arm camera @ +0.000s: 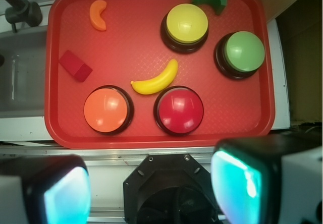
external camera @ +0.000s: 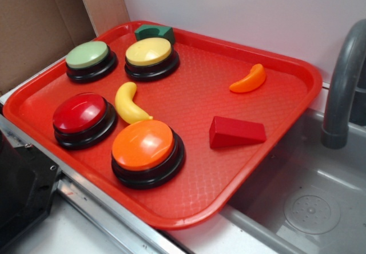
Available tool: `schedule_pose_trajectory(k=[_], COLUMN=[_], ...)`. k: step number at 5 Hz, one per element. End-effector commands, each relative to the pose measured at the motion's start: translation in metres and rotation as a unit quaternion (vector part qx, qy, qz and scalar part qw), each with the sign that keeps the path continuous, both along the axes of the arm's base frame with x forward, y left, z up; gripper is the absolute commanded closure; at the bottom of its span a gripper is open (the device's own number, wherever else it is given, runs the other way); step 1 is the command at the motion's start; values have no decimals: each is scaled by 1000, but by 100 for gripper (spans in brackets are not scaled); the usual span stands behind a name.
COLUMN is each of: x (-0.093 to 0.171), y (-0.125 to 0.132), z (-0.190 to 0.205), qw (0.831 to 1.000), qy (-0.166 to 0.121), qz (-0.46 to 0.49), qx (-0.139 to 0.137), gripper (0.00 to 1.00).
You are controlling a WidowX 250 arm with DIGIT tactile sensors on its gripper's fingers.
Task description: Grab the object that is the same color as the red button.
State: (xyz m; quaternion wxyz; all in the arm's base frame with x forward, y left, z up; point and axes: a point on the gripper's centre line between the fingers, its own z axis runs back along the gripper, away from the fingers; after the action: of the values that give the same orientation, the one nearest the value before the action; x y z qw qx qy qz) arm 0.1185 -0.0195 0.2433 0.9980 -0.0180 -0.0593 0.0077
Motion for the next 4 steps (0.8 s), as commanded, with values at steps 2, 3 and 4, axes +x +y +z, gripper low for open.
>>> schedule_pose_trajectory(k=[2,3,4], x=[41,75,81], y=[-49,-103,-139], z=[-15,-47,-88], qw=[992,968,930], qy=[-13,6,6], qz=[-124,-248,-367], qx=[17,28,30], gripper=[0,0,0])
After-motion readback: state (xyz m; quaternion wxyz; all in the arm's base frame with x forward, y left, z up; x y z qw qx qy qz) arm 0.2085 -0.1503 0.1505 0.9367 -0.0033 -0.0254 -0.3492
